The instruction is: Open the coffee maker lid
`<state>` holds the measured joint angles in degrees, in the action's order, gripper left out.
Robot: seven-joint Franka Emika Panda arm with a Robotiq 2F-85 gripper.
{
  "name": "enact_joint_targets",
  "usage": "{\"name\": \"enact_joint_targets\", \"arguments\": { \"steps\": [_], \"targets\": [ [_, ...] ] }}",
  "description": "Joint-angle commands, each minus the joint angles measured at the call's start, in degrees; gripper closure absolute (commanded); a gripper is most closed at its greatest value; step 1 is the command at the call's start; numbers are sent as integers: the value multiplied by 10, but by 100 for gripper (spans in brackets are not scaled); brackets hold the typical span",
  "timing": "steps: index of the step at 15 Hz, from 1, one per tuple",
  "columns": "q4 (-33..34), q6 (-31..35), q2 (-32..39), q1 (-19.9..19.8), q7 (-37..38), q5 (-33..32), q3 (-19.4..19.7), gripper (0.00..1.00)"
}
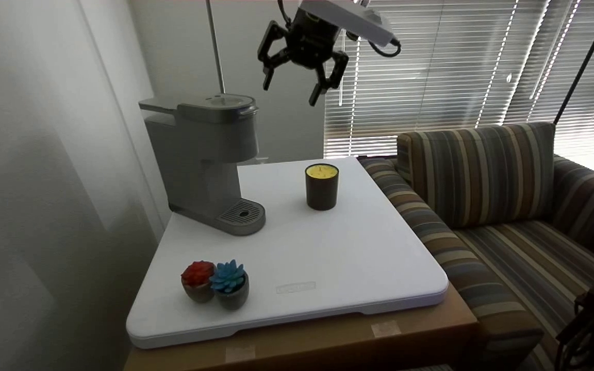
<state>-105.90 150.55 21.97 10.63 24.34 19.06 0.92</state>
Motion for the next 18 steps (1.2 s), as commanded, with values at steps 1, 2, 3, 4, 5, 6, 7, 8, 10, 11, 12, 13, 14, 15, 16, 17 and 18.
{"name": "enact_joint_targets", "arguments": {
  "steps": [1, 2, 3, 4, 5, 6, 7, 8, 10, 11, 12, 13, 14, 15, 16, 17, 18],
  "targets": [
    [8, -97, 8, -36, -13, 12, -29, 0],
    [5, -117, 9, -39, -10, 10, -28, 0],
    [5, -131, 12, -38, -3, 2, -23, 0],
    [7, -138, 17, -40, -3, 1, -23, 0],
    [9, -127, 24, -38, 2, -4, -20, 0],
    [11, -104, 32, -38, 0, 0, -21, 0],
    [14, -84, 39, -36, 1, 0, -22, 0],
    [18, -60, 48, -32, 4, 0, -22, 0],
    [24, -18, 65, -26, 8, -3, -24, 27],
    [28, 4, 73, -23, 10, -1, -26, 27],
    [31, 21, 81, -20, 13, -4, -25, 32],
    [36, 30, 87, -17, 15, -5, -25, 39],
    [39, 42, 93, -15, 16, -6, -24, 47],
    [43, 49, 97, -13, 19, -8, -22, 53],
    [45, 58, 101, -11, 21, -8, -21, 60],
    [49, 65, 104, -8, 26, -11, -18, 68],
    [49, 75, 105, -6, 31, -13, -15, 75]
  ]
}}
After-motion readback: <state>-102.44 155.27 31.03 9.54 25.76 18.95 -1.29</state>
